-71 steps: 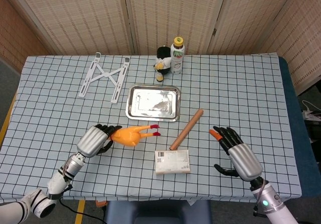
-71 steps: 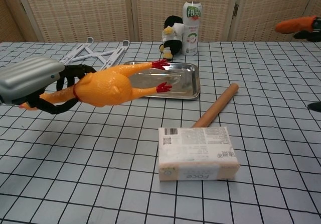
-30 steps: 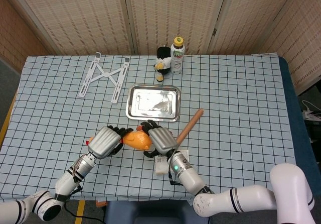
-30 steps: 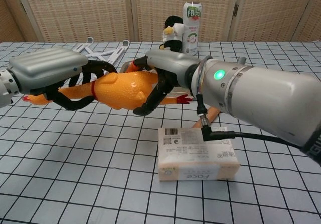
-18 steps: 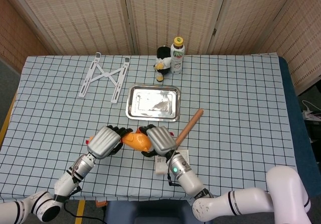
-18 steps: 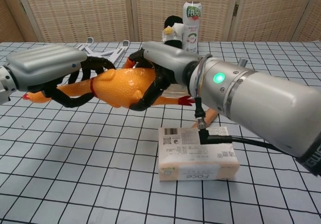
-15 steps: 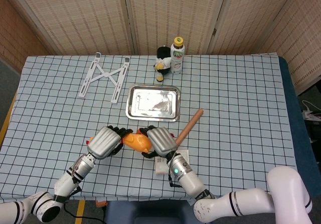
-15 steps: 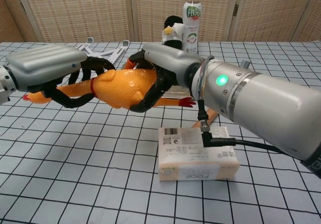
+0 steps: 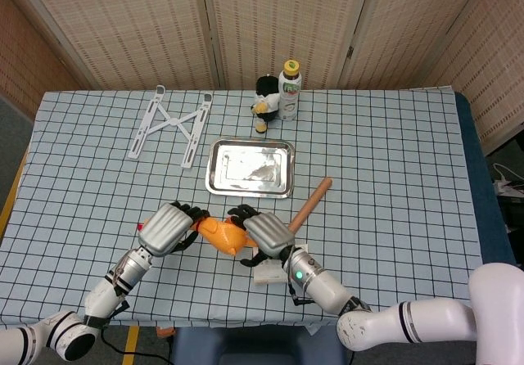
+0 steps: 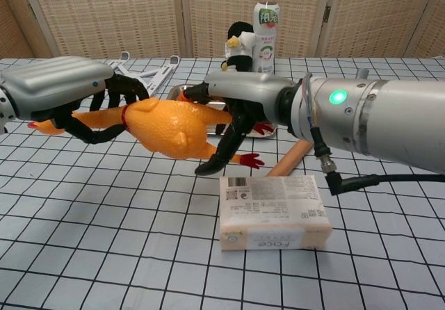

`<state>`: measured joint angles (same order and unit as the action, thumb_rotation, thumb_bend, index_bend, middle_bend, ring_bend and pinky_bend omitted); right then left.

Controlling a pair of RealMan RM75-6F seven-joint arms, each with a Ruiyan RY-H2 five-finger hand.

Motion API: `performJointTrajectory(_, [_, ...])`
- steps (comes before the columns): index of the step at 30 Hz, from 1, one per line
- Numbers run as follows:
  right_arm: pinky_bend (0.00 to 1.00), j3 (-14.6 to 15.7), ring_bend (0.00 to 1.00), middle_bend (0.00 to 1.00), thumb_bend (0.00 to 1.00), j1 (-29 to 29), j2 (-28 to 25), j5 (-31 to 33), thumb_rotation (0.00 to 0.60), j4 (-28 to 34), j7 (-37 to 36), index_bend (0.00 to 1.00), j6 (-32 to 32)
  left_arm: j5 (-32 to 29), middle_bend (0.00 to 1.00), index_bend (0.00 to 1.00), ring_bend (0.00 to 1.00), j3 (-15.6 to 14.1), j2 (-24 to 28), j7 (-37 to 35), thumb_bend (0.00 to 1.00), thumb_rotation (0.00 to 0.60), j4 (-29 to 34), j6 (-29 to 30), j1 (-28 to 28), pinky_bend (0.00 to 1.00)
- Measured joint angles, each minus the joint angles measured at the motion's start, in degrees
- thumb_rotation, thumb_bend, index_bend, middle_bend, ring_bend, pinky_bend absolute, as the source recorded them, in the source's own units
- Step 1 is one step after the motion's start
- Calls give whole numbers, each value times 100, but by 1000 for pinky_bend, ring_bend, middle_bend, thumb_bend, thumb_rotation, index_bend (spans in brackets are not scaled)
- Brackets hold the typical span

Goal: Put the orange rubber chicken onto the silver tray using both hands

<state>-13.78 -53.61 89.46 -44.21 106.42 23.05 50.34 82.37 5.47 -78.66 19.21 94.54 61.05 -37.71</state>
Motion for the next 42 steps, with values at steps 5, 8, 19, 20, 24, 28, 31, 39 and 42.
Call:
performJointTrajectory(5, [0,37,0,0,66,-1,-102,-95,600,1,-246,0,-45,34,700,790,554,-13,14,3,727,600,49,9,-8,701])
performJointTrajectory(8, [0,47,0,0,66,-5,-74,-130,600,-29,-323,0,-6,39,700,790,554,-11,17,31,726,600,82,17,-17,701])
performJointTrajectory(19, [963,-16,645,564,167,65,477,-202,600,-155,-303,739,857,26,700,789,554,-20,33,53,728,600,178,7,-34,702])
performJointTrajectory(20, [990,-22,703,619,194,76,534,-244,600,-171,-294,819,939,26,700,789,554,-20,38,52,728,600,183,10,-34,701])
performJointTrajectory(24, [1000,-49,846,772,305,128,693,-392,600,-220,-236,999,1166,0,700,790,554,-4,65,49,727,600,197,19,-34,702])
performJointTrajectory(28, [1000,-42,881,795,357,148,674,-453,600,-201,-139,1000,1193,-42,700,790,554,16,99,21,727,600,214,19,-33,702])
performJointTrajectory(31, [1000,-25,893,800,377,172,667,-505,600,-188,-122,1000,1210,-43,700,790,554,16,119,21,726,600,235,22,-34,702])
performJointTrajectory(39, [984,-38,778,755,380,186,633,-430,600,-131,-151,922,1109,-61,700,790,554,18,150,38,727,600,279,46,-26,701])
performJointTrajectory(42, [639,-25,367,354,302,194,535,-398,600,-94,-221,366,941,-77,700,790,554,28,177,43,727,600,290,60,-21,702])
